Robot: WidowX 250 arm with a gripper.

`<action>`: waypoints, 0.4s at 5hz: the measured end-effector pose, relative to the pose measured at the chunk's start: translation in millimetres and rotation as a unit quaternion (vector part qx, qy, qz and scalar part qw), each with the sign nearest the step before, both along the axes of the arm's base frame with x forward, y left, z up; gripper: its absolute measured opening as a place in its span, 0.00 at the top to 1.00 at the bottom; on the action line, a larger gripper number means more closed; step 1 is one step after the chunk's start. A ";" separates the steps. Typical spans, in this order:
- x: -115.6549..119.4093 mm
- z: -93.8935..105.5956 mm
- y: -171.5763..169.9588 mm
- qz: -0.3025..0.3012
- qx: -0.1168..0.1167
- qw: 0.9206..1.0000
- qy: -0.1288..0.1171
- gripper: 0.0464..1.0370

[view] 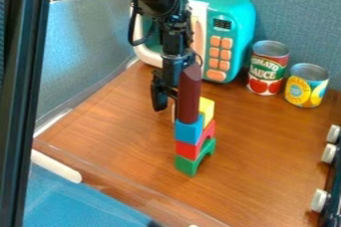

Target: Put the cylinder on top of the yellow cube

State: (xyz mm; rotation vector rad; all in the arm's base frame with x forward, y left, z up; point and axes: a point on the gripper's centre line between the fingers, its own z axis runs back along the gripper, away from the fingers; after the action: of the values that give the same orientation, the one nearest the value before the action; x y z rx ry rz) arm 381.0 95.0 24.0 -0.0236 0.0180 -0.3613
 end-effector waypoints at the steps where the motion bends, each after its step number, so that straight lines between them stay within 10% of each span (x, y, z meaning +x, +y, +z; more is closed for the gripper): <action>1: 5.1 -5.5 1.7 0.011 -0.002 1.000 0.004 0.09; 2: 5.7 -6.1 -1.2 0.023 -0.012 1.000 0.003 0.38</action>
State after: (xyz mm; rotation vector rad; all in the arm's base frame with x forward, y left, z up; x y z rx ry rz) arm 386.7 93.9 17.9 -0.0492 0.0185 -0.3162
